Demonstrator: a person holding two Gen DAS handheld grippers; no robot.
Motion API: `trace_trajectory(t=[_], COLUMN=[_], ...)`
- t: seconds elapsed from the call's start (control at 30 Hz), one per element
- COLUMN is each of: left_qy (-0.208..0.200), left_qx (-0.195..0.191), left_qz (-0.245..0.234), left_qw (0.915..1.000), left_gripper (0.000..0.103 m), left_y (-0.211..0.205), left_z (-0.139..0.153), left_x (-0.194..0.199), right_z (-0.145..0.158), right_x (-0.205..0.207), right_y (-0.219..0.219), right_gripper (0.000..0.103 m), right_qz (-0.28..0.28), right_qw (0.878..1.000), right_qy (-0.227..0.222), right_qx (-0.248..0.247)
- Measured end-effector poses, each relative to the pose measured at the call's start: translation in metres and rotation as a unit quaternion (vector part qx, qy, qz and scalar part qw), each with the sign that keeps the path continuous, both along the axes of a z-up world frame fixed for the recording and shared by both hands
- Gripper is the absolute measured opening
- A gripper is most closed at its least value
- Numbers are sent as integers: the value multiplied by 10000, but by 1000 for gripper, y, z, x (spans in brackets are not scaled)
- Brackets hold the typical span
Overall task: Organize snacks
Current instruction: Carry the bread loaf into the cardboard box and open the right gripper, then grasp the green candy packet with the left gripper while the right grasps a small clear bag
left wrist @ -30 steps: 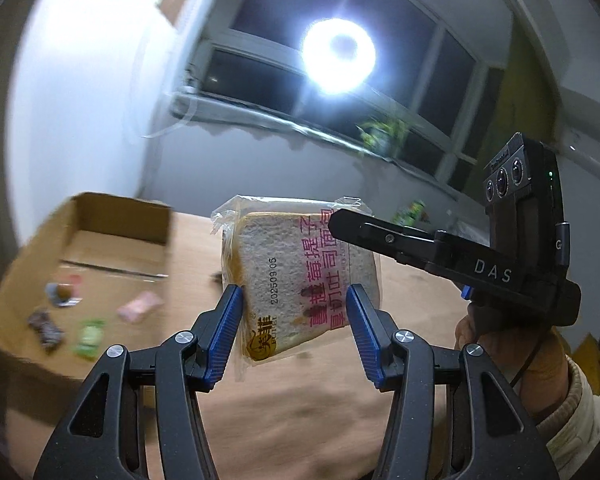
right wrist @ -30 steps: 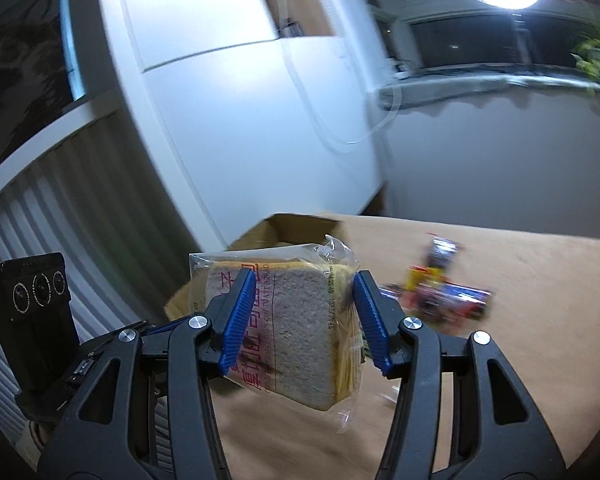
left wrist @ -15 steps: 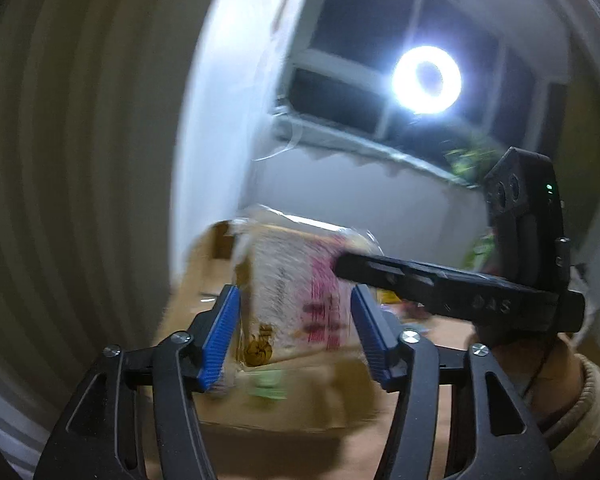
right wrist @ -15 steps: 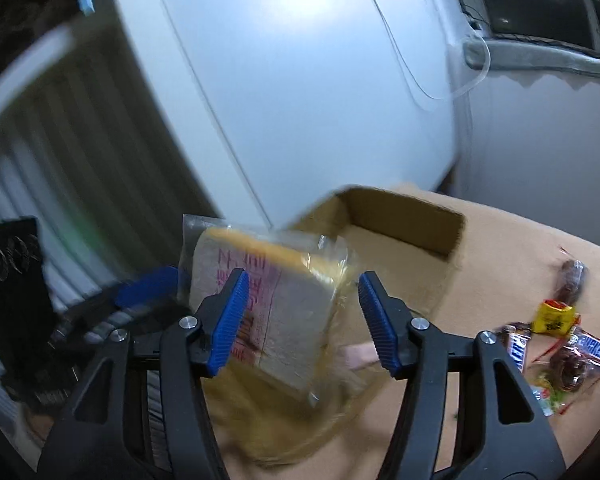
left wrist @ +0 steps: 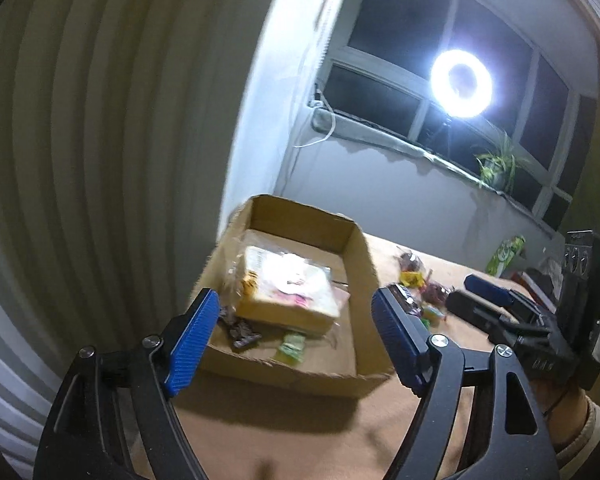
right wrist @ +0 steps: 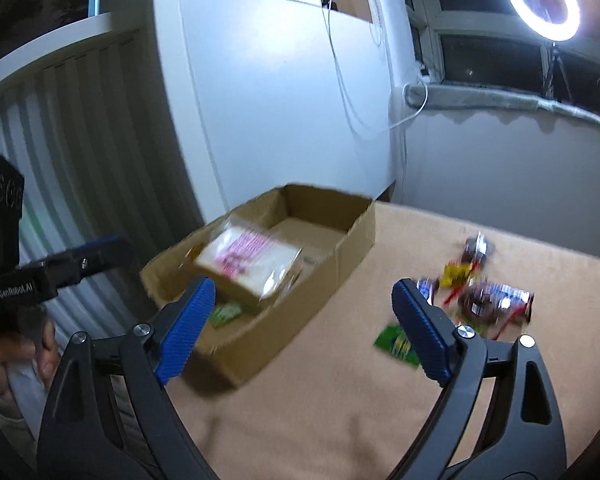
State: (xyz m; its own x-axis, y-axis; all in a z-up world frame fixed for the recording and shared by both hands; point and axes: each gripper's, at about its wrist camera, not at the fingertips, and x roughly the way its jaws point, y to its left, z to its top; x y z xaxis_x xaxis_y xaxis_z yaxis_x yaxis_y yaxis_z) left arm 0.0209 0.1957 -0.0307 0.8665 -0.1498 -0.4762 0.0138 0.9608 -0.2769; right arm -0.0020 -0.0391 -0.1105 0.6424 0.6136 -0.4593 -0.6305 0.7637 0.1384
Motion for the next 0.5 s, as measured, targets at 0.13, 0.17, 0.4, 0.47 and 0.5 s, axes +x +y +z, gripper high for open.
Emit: trace_trajectory(t=[0.13, 0.17, 0.4, 0.47, 0.5], left_qy=[-59, -60, -13, 37, 59], left_qx=[81, 93, 199, 233, 246], left_qz=[-204, -236, -507, -610, -679], left_qw=[9997, 9997, 9985, 9979, 9974], left_gripper=[79, 79, 79, 79, 79], left_y=[-20, -24, -48, -58, -62], left_z=[7, 8, 11, 9, 8], left_x=[-11, -11, -13, -10, -8], right_z=[-15, -19, -44, -46, -46], right_x=[-20, -22, -38, -39, -39], right_y=[-17, -21, -52, -60, -64], right_gripper=[92, 92, 92, 92, 92], right_qz=[36, 0, -220, -278, -319], right_qw=[9997, 9996, 9980, 9977, 9974], right_qy=[244, 284, 464, 450, 440], right_qx=[-52, -89, -366, -430, -465])
